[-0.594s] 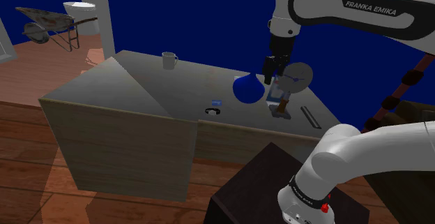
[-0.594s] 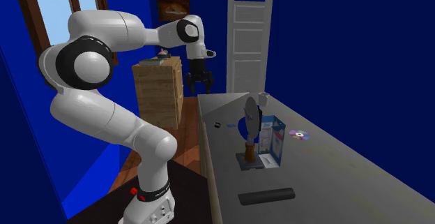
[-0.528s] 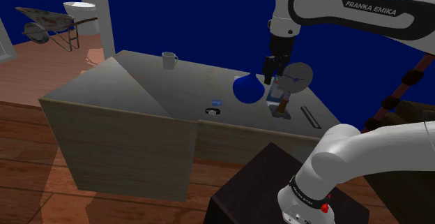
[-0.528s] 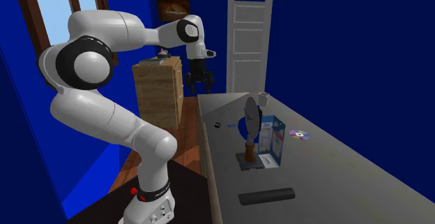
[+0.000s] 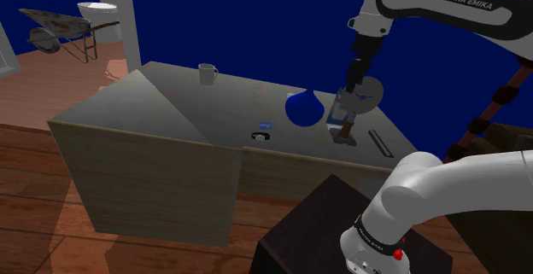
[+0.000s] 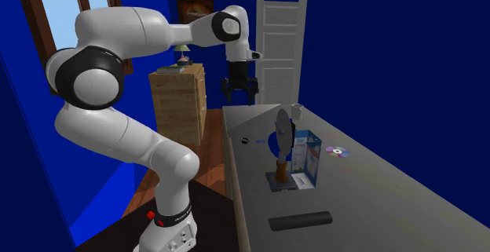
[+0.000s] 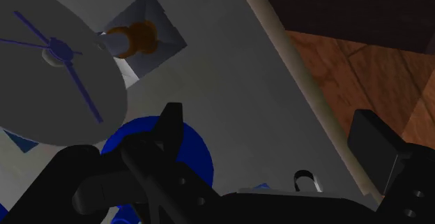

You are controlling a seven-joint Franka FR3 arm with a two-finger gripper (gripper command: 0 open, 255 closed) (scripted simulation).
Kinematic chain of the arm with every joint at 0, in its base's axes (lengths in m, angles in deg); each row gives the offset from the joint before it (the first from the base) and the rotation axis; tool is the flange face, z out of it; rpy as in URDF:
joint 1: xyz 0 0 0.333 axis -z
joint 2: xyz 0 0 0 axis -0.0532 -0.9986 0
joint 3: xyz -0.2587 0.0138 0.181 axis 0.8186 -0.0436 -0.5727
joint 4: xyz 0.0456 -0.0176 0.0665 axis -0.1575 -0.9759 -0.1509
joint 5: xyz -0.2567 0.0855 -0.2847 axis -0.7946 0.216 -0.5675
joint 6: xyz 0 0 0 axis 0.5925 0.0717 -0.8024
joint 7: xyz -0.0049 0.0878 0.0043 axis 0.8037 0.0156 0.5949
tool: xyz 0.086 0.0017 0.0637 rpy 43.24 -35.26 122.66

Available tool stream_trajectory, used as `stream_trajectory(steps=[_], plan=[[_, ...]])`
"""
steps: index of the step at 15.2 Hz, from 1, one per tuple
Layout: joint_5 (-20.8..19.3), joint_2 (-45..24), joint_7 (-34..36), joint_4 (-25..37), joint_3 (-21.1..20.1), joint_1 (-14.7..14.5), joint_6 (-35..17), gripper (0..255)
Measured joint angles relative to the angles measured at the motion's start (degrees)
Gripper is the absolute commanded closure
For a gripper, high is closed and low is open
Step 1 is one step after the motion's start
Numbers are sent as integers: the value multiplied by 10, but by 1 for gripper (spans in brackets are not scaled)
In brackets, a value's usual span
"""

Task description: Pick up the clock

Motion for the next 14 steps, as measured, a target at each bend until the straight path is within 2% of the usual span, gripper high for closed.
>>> stream_trajectory(steps=[5, 9, 14], plan=[[-32, -28, -122, 52, 86, -4, 10, 0], [-49, -75, -224, 111, 162, -15, 11, 0], [-47, -144, -341, 194, 246, -36, 19, 0]])
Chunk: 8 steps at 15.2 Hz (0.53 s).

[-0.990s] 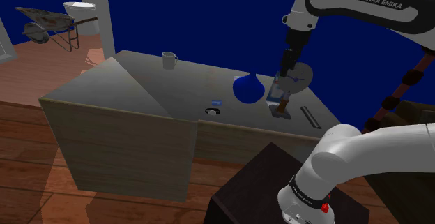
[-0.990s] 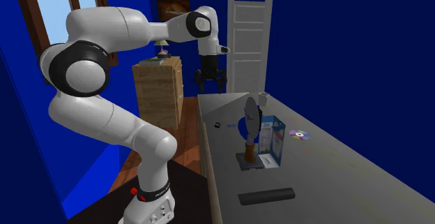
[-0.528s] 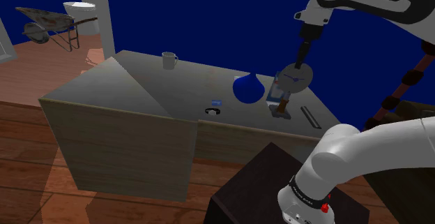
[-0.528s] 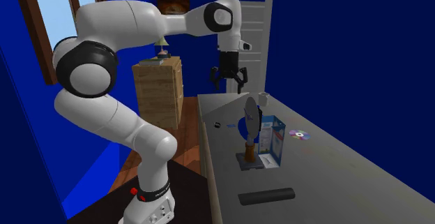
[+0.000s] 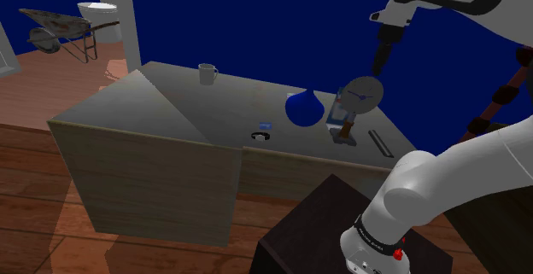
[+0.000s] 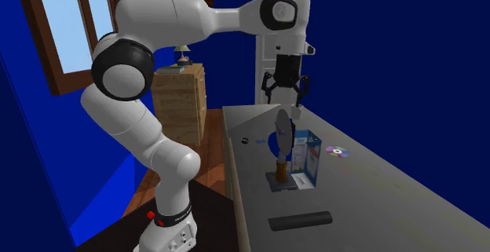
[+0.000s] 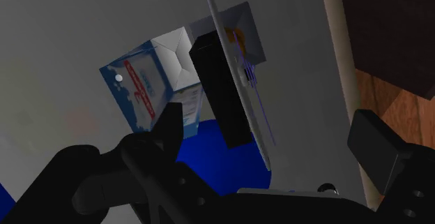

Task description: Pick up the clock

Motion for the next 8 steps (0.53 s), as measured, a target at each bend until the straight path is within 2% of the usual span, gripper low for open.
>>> stream_trajectory(steps=[8], plan=[[-10, 10, -9, -57, 17, 4, -49, 0]])
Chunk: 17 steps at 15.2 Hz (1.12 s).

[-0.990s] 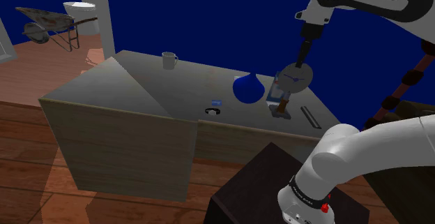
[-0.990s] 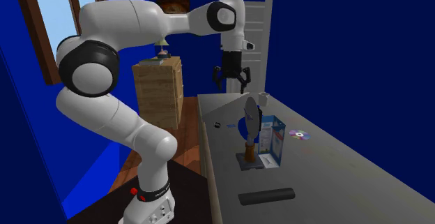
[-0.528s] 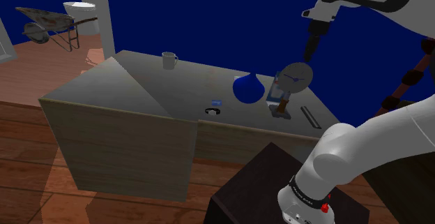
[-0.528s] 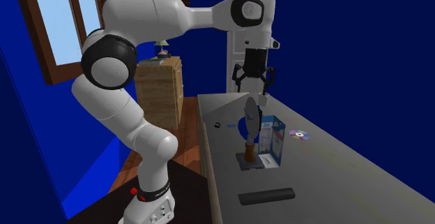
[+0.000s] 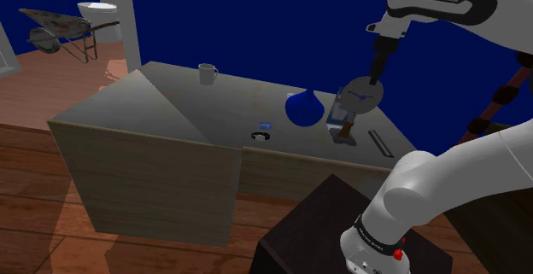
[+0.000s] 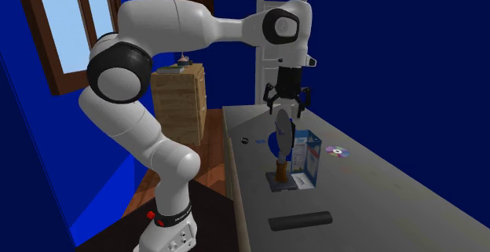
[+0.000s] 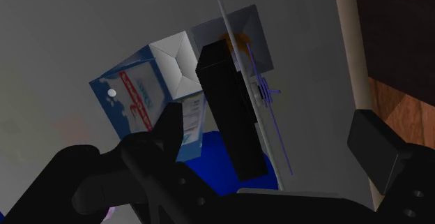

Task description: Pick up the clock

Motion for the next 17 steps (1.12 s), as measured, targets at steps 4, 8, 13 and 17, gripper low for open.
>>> stream_trajectory(steps=[4, 8, 13, 17], plan=[[-1, 1, 1, -6, 0, 0, -5, 255], [0, 1, 1, -6, 0, 0, -5, 255], [2, -1, 1, 4, -2, -1, 3, 255], [6, -10, -4, 39, -3, -4, 30, 255]])
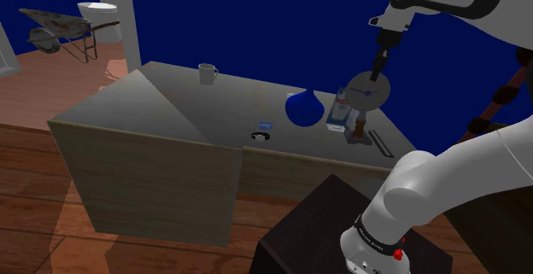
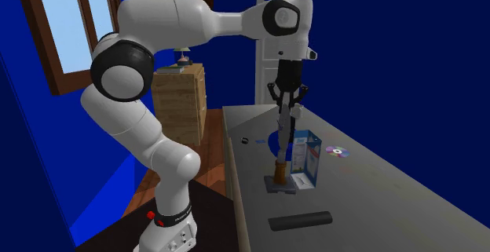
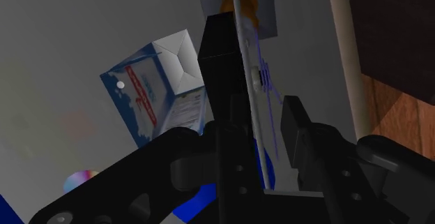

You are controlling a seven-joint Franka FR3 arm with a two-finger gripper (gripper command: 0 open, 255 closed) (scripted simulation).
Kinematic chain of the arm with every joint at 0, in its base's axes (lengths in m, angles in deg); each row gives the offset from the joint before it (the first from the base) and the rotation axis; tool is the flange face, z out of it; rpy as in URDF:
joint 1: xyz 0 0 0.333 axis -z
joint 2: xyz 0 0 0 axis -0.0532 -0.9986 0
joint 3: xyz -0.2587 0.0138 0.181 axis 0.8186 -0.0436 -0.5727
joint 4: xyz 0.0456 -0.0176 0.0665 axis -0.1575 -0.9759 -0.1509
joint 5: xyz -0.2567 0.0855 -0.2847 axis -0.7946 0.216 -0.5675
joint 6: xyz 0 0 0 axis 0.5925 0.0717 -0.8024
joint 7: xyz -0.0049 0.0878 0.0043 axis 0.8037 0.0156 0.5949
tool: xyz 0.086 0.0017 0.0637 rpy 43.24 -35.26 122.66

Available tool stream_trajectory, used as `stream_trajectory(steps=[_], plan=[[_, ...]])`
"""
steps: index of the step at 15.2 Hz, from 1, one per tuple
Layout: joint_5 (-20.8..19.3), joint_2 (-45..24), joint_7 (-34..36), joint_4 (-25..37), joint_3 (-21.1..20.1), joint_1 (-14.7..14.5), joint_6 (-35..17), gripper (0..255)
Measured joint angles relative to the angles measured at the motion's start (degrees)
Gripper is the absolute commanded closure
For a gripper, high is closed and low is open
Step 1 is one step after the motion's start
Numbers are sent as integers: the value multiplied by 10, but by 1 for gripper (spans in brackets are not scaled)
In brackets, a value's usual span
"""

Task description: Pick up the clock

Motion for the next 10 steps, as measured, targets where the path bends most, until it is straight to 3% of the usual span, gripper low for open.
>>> stream_trajectory(steps=[10], plan=[[15, -38, -16, 107, 0, -11, 71, 255]])
